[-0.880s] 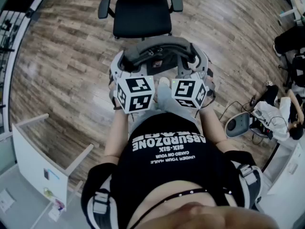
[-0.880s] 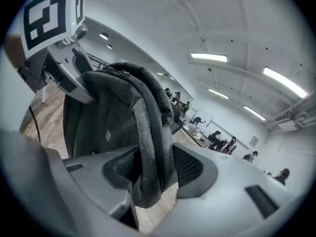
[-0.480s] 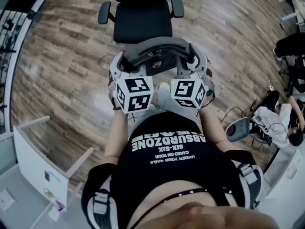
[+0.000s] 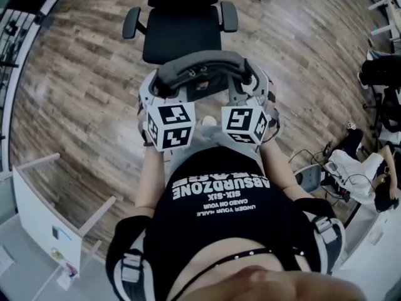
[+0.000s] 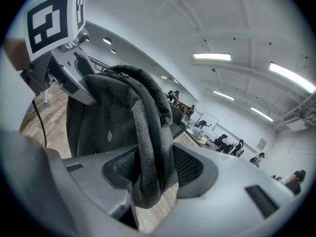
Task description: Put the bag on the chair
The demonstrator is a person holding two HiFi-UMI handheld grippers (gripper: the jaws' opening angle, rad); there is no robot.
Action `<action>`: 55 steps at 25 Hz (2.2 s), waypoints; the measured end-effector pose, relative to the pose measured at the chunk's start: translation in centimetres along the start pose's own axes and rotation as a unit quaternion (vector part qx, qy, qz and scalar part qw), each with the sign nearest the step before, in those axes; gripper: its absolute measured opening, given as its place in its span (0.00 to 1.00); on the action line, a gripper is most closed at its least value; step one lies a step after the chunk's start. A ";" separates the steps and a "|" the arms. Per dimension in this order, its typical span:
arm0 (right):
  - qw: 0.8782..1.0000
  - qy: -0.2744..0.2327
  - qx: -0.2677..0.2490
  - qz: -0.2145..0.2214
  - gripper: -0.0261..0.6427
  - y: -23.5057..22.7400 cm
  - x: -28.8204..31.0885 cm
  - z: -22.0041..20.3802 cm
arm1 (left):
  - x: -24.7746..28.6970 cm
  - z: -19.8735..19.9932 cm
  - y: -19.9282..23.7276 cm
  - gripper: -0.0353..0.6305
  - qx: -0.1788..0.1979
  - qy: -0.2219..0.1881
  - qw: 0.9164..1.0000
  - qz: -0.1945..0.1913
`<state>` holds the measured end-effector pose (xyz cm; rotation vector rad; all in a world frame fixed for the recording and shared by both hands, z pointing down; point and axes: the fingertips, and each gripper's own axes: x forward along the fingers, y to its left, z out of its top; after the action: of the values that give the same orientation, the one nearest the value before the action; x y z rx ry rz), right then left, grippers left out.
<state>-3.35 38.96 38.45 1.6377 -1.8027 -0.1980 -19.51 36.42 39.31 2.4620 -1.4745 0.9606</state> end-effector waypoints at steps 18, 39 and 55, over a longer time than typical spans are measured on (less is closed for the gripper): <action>0.999 0.038 0.019 0.031 0.33 -2.7 7.4 -2.7 | 8.8 1.9 -0.4 0.45 0.009 0.037 0.998 -0.040; 0.996 0.047 0.005 0.081 0.33 -6.6 27.0 2.5 | 25.1 9.1 9.0 0.45 -0.004 0.056 0.997 -0.051; 0.996 0.042 -0.001 0.079 0.33 -9.4 37.6 6.1 | 33.6 14.1 14.7 0.45 0.005 0.044 0.997 -0.056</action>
<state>1.90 0.31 43.00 1.4725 -1.8563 -0.0582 -14.20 -2.17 44.11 2.4454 -1.2936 1.0412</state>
